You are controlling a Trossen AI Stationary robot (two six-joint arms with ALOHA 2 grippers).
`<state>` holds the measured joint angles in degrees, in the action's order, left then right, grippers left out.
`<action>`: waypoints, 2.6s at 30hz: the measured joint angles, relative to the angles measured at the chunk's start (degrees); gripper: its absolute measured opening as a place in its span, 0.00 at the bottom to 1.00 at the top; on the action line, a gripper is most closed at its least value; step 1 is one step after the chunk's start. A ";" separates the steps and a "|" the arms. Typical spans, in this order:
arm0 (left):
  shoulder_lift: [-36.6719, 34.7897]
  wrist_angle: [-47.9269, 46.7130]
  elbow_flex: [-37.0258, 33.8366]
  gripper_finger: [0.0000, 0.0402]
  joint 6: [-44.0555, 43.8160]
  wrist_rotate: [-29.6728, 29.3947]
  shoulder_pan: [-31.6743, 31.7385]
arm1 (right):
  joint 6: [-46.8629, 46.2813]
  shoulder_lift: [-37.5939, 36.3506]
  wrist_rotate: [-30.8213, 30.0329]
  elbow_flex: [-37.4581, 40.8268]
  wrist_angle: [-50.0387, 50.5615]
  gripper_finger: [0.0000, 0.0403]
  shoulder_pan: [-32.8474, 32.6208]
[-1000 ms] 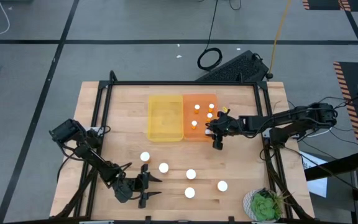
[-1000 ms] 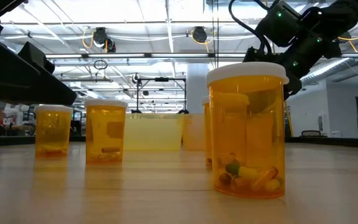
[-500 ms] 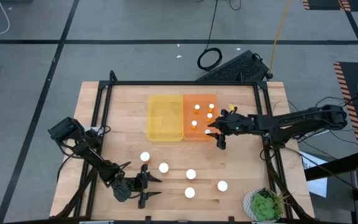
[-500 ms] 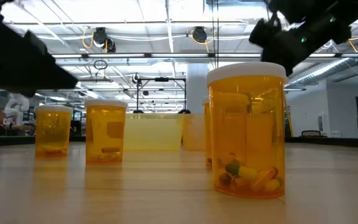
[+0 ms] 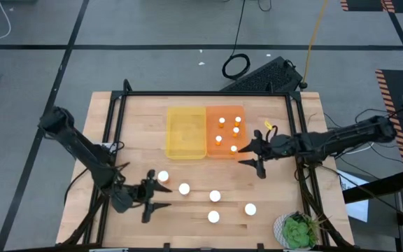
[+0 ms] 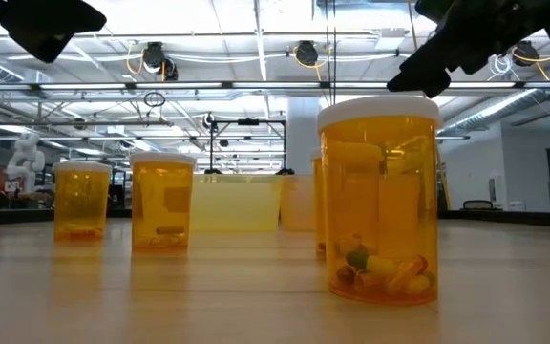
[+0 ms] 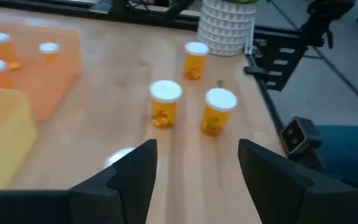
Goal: Pick and place medicine bottles into bin by pill shape (circle, oval)
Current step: Put the large orange pill bottle into the yellow bin
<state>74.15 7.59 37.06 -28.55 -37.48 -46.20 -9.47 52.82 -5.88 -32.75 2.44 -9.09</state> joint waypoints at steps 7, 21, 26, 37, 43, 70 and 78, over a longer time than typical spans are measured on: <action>-5.75 -17.51 0.00 0.57 -4.22 -3.85 0.02 | 3.04 0.70 -3.64 3.09 -4.27 0.48 -1.04; -6.75 -30.45 0.00 0.66 -5.29 1.43 3.78 | 4.17 1.06 -4.56 3.78 -13.53 0.48 -0.34; -6.73 -33.51 0.00 0.82 -5.89 3.43 8.42 | 4.11 1.15 -4.58 3.78 -13.48 0.48 -0.40; -6.72 -34.87 0.00 0.97 -3.37 10.26 14.17 | 4.15 1.11 -6.17 3.78 -14.45 0.48 -0.39; -6.67 -34.85 0.00 0.92 -3.60 12.00 14.56 | 4.91 1.11 -6.33 3.78 -14.64 0.48 -0.30; -6.62 -19.88 -9.64 0.90 0.69 14.99 15.55 | 7.83 1.11 -6.09 3.78 -16.14 0.48 2.02; -2.33 -18.11 -9.68 0.76 1.72 15.13 15.79 | 8.09 1.11 -6.08 3.78 -16.35 0.48 2.00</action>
<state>71.82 -10.52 27.38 -26.83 -22.35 -30.41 -1.38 53.93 -11.96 -28.97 -13.91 -7.09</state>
